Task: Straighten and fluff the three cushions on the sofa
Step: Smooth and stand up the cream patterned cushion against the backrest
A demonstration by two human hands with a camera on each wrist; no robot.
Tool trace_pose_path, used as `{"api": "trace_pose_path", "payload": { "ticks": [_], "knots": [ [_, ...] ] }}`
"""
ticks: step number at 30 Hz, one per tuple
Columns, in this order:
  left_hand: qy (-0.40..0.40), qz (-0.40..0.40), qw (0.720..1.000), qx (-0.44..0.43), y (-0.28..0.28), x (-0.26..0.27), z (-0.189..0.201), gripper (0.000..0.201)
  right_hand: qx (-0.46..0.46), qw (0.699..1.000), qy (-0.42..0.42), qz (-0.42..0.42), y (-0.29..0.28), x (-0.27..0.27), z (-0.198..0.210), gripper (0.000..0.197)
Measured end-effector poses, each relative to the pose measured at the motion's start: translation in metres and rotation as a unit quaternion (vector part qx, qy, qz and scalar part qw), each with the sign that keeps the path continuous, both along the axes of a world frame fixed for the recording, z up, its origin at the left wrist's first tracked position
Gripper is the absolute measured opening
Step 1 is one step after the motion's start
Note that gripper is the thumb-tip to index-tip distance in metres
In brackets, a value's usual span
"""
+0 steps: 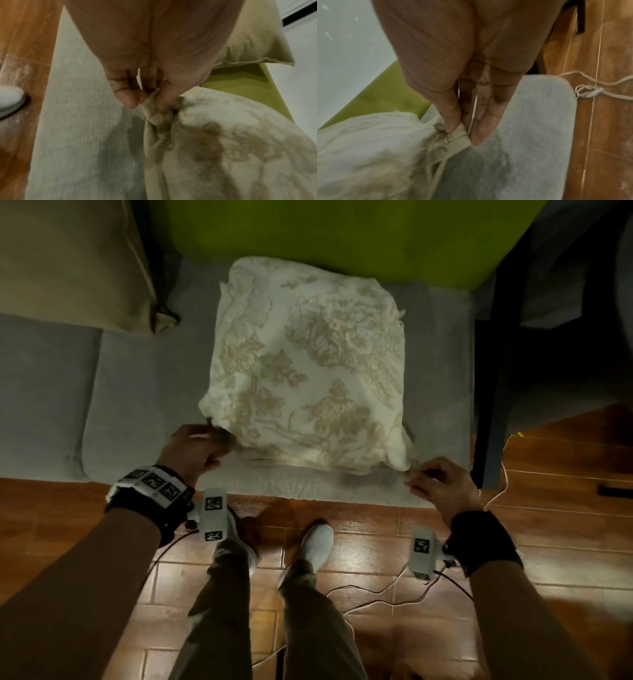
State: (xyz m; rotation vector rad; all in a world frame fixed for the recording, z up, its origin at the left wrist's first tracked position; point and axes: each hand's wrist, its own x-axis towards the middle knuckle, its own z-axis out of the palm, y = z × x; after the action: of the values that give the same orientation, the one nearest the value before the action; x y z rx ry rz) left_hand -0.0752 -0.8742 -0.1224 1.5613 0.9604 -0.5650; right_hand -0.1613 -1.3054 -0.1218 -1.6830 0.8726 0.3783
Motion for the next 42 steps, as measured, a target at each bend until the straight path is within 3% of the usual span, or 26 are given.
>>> {"api": "trace_pose_path", "payload": {
  "ticks": [4, 7, 10, 13, 17, 18, 20, 24, 26, 28, 32, 34, 36, 42],
  "knots": [
    [-0.031, 0.069, 0.995, 0.06, 0.041, -0.006, 0.002, 0.051, -0.045, 0.994, 0.051, 0.088, -0.009, 0.003, 0.001, 0.019],
    [-0.028, 0.043, 0.998, 0.027, 0.048, -0.017, 0.003, 0.036, 0.037, 0.994, 0.089, 0.049, 0.006, 0.011, 0.002, 0.013],
    [-0.033, 0.005, 0.999, 0.019, 0.05, -0.021, 0.005, 0.035, 0.053, 0.994, 0.078, 0.058, 0.01, 0.009, 0.008, 0.036],
    [-0.047, -0.007, 0.996, 0.073, 0.061, -0.023, 0.003, 0.03, -0.031, 0.997, 0.037, 0.064, -0.001, 0.009, 0.011, 0.019],
    [-0.019, -0.069, 0.991, 0.115, 0.057, -0.027, 0.002, 0.027, -0.178, 0.975, 0.065, 0.115, 0.004, 0.006, 0.004, 0.011],
    [-0.01, -0.115, 0.982, 0.152, 0.053, -0.025, 0.006, 0.032, -0.217, 0.963, 0.069, 0.144, 0.009, 0.005, 0.004, 0.006],
    [-0.032, -0.202, 0.945, 0.255, 0.045, -0.02, 0.022, 0.058, -0.302, 0.93, 0.034, 0.205, 0.017, 0.002, 0.011, 0.027],
    [-0.249, -0.247, 0.874, 0.336, 0.004, 0.001, 0.067, 0.072, -0.415, 0.859, -0.179, 0.24, 0.053, 0.025, 0.054, 0.055],
    [-0.338, -0.331, 0.809, 0.348, -0.033, 0.019, 0.081, 0.078, -0.41, 0.838, -0.235, 0.274, 0.079, 0.05, 0.067, 0.06],
    [-0.362, -0.421, 0.748, 0.364, -0.066, 0.04, 0.082, 0.086, -0.393, 0.828, -0.245, 0.316, 0.101, 0.077, 0.064, 0.068],
    [-0.228, -0.52, 0.734, 0.373, -0.076, 0.052, 0.026, 0.093, -0.365, 0.825, -0.137, 0.41, 0.124, 0.092, 0.011, 0.075],
    [-0.192, -0.543, 0.72, 0.386, -0.066, 0.041, -0.009, 0.095, -0.368, 0.807, -0.096, 0.452, 0.128, 0.086, -0.026, 0.076],
    [-0.161, -0.557, 0.717, 0.387, -0.062, 0.035, -0.031, 0.096, -0.357, 0.807, -0.072, 0.466, 0.128, 0.081, -0.052, 0.075],
    [-0.156, -0.561, 0.72, 0.378, -0.071, 0.046, -0.049, 0.098, -0.382, 0.809, -0.138, 0.426, 0.119, 0.077, -0.083, 0.081]
  ]
}}
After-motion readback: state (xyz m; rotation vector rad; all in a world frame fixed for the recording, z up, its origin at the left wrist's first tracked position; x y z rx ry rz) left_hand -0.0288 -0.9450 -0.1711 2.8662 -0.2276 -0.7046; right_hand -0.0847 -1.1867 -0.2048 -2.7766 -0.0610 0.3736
